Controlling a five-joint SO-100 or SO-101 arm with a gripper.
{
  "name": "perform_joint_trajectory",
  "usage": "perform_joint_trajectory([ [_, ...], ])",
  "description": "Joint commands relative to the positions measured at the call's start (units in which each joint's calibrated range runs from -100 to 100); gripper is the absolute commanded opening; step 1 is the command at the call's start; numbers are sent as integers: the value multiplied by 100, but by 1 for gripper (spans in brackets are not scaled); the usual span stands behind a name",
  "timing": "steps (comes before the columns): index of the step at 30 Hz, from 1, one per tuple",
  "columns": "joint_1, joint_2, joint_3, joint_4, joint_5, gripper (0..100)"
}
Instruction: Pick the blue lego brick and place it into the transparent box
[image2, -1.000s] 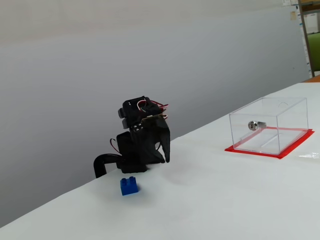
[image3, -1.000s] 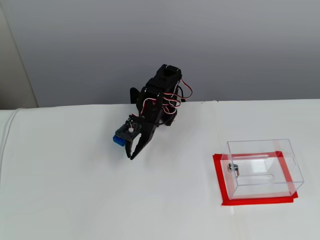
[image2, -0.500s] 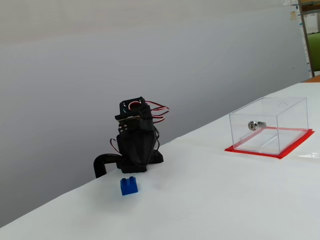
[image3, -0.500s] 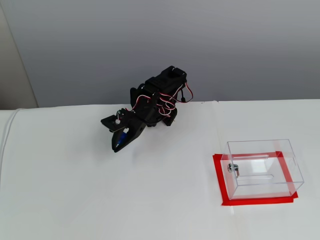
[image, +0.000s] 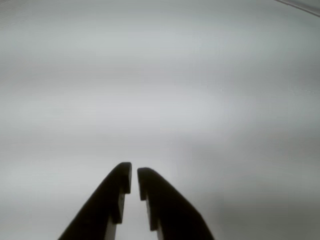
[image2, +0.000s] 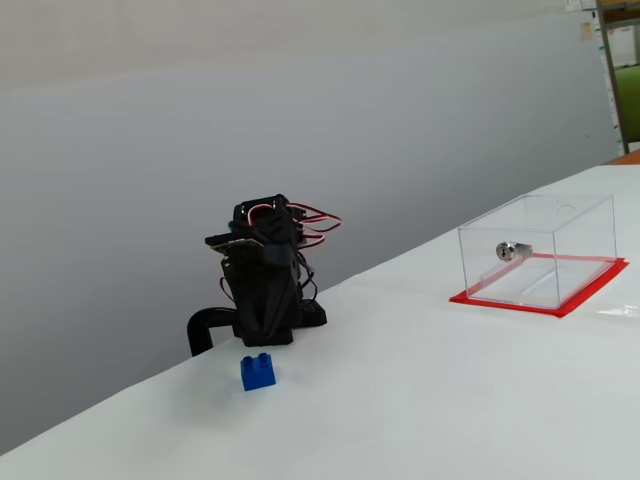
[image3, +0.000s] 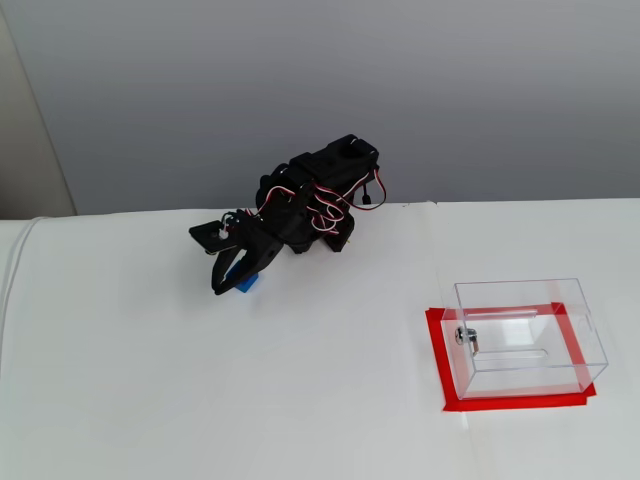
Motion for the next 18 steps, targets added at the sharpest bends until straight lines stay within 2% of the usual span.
perform_joint_trajectory([
  [1, 42, -42, 78, 165, 27, 1],
  [18, 198, -51, 78, 287, 47, 1],
])
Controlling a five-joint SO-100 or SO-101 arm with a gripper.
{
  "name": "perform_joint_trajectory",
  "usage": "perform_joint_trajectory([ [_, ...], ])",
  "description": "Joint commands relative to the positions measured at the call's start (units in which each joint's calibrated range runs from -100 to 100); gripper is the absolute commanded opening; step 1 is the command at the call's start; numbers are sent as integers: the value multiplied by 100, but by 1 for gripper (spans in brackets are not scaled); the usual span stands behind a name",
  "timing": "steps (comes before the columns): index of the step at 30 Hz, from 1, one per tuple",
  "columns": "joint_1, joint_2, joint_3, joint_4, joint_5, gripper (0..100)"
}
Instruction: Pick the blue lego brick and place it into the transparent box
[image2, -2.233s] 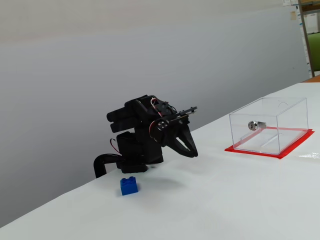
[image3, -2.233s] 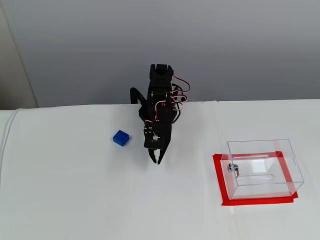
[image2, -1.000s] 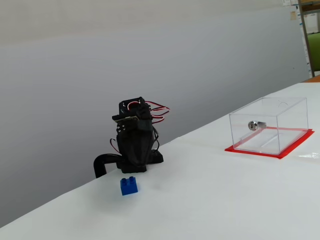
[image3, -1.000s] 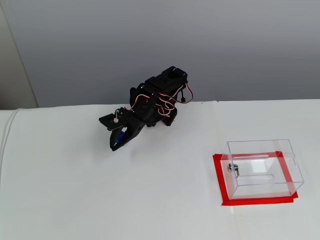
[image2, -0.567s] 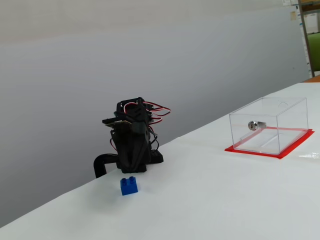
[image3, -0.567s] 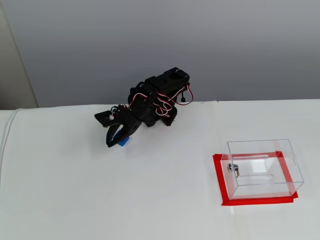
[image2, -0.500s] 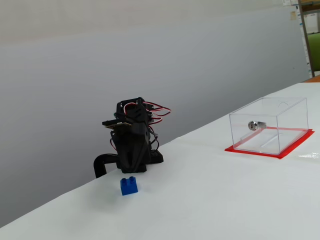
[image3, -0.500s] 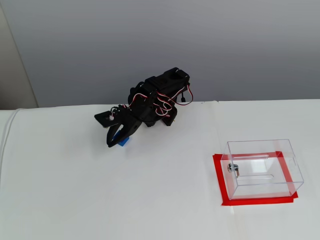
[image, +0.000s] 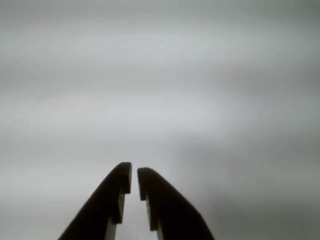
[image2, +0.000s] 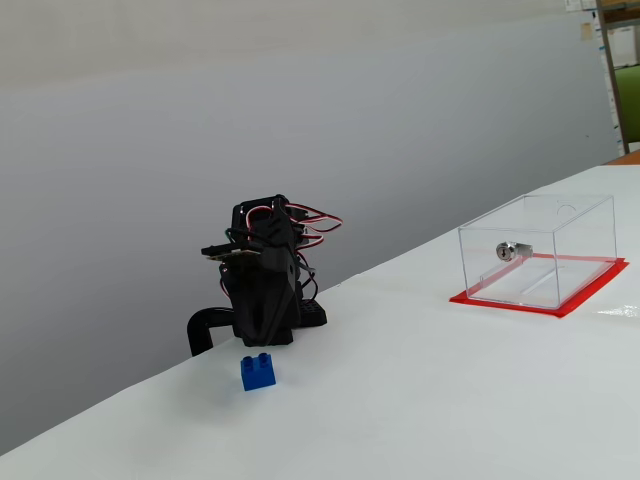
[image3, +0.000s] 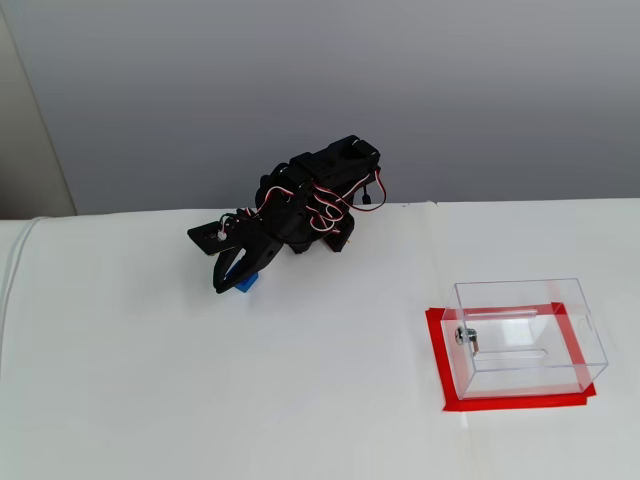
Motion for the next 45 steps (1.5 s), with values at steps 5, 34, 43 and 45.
perform_joint_trajectory([
  [5, 340, -34, 78, 109, 16, 1],
  [34, 362, 1901, -1043, -483, 11, 1],
  [43, 347, 1927, -1966, 213, 11, 2],
  [45, 347, 1918, -2074, 535, 11, 1],
])
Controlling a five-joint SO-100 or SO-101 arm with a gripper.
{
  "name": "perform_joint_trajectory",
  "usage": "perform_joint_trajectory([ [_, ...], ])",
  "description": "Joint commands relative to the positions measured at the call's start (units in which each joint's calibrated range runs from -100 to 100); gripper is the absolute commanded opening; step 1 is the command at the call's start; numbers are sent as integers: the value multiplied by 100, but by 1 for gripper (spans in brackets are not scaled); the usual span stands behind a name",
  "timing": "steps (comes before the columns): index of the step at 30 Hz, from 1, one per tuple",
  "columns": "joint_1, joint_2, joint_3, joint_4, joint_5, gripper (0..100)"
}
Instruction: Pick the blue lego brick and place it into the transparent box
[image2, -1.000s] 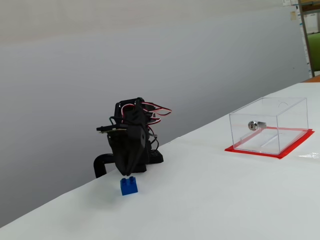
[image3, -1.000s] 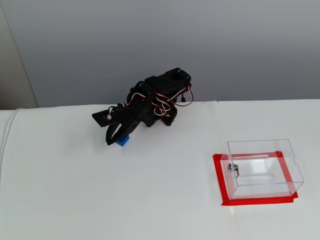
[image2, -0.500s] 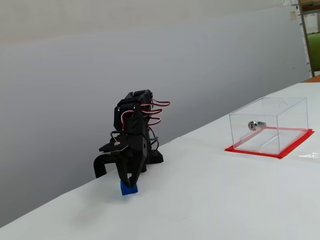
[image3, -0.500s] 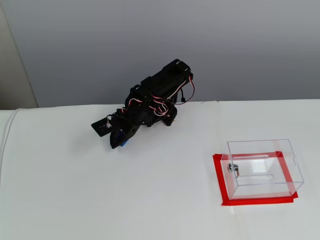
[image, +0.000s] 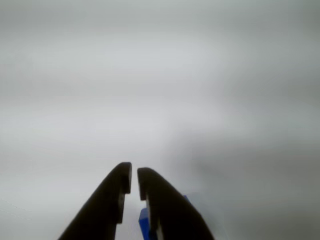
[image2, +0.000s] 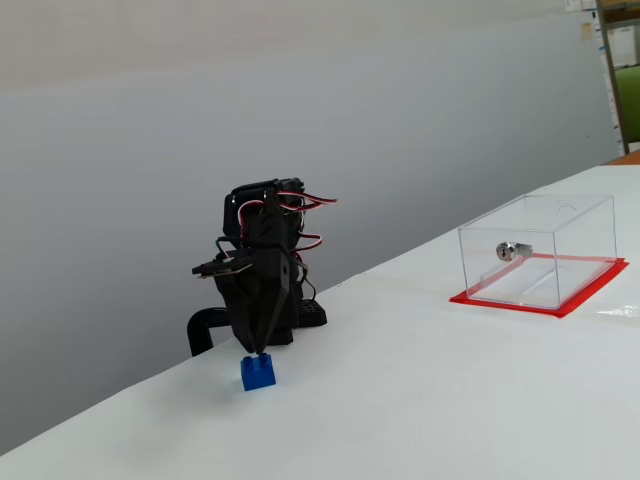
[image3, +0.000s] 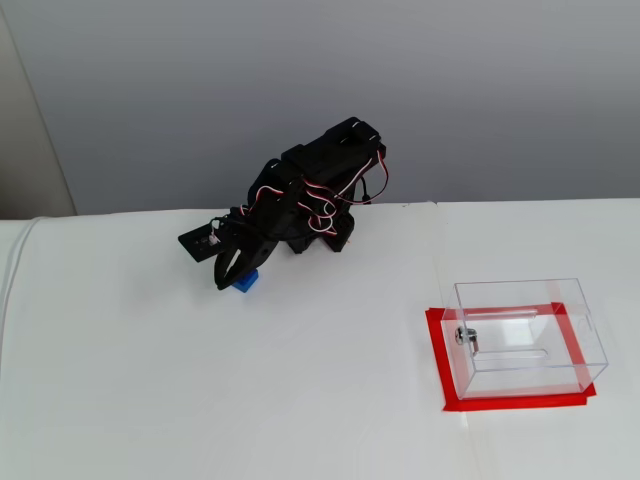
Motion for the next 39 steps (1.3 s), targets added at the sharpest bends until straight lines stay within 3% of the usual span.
perform_joint_trajectory([
  [1, -6, -2, -539, 408, 11, 1],
  [20, 91, -52, -1208, 2184, 105, 1],
  [25, 556, -2, -1236, 2236, 470, 1],
  [39, 601, 7, -1190, 2366, 835, 2],
])
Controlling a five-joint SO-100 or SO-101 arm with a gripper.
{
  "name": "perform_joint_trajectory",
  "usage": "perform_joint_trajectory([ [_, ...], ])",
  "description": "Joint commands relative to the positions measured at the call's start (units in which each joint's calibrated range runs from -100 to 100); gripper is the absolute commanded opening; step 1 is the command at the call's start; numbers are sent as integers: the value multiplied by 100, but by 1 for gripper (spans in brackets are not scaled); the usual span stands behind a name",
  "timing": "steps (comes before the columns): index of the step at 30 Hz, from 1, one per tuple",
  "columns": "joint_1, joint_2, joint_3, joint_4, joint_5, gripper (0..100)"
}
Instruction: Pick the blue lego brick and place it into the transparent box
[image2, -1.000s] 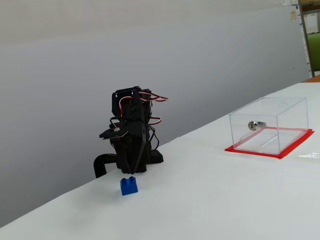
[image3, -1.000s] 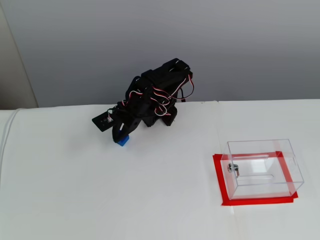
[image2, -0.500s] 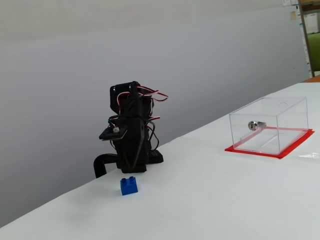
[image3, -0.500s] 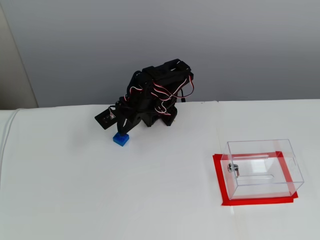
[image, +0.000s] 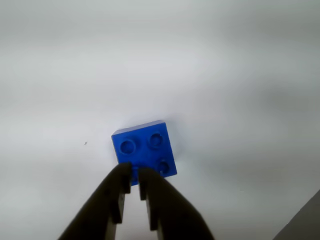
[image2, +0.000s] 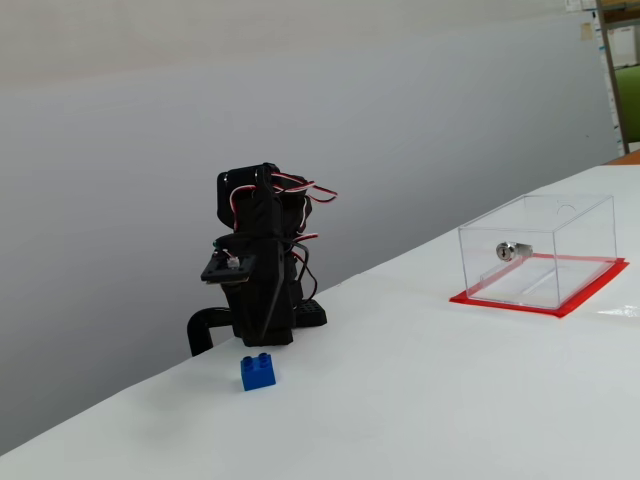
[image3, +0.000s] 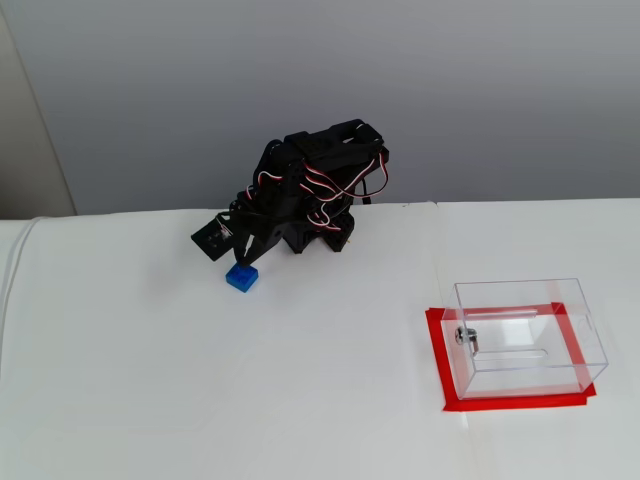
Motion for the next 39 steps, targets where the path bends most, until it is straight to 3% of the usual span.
perform_joint_trajectory([
  [1, 56, 15, -272, 19, 193, 2],
  [8, 71, 24, -227, 36, 480, 1],
  [26, 581, 550, -92, -129, 448, 2],
  [28, 588, 618, -92, -182, 443, 6],
  [33, 536, 652, -137, -147, 459, 28],
  [39, 226, 652, -146, -182, 443, 34],
])
